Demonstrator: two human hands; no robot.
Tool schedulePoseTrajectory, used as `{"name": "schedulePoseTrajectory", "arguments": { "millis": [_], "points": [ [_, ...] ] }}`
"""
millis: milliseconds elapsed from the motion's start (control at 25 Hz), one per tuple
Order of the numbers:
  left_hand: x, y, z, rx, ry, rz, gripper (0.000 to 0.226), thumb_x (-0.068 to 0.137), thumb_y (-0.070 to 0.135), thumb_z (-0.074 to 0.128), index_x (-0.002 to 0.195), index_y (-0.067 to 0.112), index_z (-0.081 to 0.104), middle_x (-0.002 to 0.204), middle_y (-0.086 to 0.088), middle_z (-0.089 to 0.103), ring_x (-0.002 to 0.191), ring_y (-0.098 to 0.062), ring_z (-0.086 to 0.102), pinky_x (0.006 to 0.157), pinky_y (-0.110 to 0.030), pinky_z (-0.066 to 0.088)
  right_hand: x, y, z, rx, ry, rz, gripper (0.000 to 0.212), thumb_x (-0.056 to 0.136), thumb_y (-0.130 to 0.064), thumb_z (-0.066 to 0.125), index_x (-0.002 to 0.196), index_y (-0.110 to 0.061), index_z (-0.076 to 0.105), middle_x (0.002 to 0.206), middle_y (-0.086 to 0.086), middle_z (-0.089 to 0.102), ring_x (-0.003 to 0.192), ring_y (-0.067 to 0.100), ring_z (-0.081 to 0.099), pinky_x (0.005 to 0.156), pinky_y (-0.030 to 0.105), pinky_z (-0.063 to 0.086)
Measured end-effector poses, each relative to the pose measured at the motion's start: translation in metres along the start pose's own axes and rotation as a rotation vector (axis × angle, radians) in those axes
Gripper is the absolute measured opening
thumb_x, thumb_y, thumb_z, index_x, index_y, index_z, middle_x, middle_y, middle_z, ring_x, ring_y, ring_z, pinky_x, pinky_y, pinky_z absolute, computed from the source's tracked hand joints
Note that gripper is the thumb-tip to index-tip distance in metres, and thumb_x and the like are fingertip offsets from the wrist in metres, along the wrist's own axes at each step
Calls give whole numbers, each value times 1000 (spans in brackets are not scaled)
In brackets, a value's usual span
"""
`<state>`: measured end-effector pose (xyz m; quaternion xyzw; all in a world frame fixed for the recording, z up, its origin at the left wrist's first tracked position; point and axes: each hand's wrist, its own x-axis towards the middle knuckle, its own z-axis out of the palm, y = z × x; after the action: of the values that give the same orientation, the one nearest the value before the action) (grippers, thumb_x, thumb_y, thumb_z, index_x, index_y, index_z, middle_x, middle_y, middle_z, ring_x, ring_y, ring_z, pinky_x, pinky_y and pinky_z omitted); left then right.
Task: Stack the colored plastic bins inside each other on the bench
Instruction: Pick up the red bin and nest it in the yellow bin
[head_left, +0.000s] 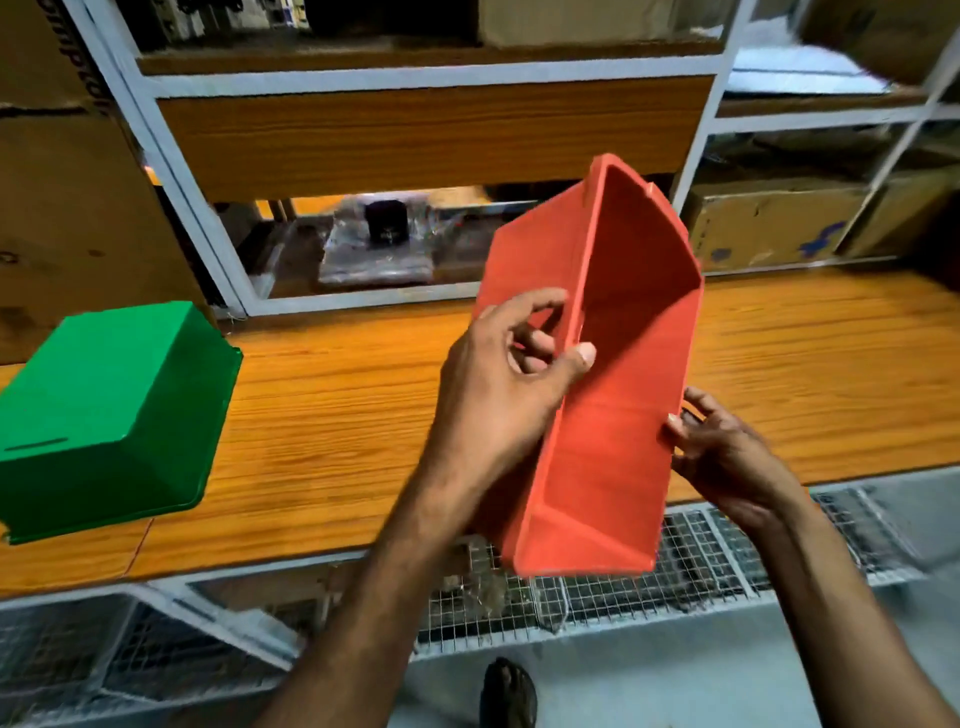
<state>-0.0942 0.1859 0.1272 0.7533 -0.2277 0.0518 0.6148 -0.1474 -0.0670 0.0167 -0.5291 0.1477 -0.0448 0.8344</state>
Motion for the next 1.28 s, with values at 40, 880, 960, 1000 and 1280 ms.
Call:
{"name": "schedulePoseTrajectory", "arguments": {
  "millis": [40, 880, 960, 1000, 1280],
  "points": [
    [-7, 8, 18, 22, -31, 9, 44, 77, 34, 82, 119, 37, 70, 83, 10, 61, 60, 0, 53, 65, -24, 51, -18, 1, -17, 43, 14, -5, 42, 92, 9, 50, 117, -24, 58, 89, -3, 70, 66, 4, 60, 68, 25, 52],
    [-29, 129, 538, -258, -740, -610, 13, 96, 20, 67, 90, 8, 65, 71, -4, 73, 58, -11, 66, 65, -28, 50, -286, -214, -467, 102, 690, 99, 12, 85, -10, 69, 94, -3, 68, 69, 18, 73, 55, 25, 72, 56, 34, 63],
    [-35, 139, 579, -225, -762, -557, 13, 97, 18, 65, 87, 10, 64, 52, 8, 69, 40, 0, 60, 48, -20, 49, -296, -226, -507, 98, 724, 67, 38, 59, -14, 85, 91, -12, 63, 58, 8, 59, 46, 18, 56, 56, 26, 52],
    [-36, 142, 598, -220, -788, -529, 9, 97, 18, 66, 93, 10, 65, 59, 6, 72, 41, 0, 60, 44, -17, 48, -299, -232, -519, 106, 708, 46, 37, 61, -14, 83, 90, -15, 60, 50, 1, 53, 39, 11, 47, 50, 19, 44],
    [12, 151, 730, -316, -847, -219, 41, 92, 7, 69, 126, 26, 57, 83, 6, 61, 75, -8, 60, 54, -22, 50, -261, -288, -614, -170, 911, -294, 40, 93, 4, 59, 128, -14, 64, 87, -4, 71, 57, 2, 61, 46, 15, 45]
  ]
}}
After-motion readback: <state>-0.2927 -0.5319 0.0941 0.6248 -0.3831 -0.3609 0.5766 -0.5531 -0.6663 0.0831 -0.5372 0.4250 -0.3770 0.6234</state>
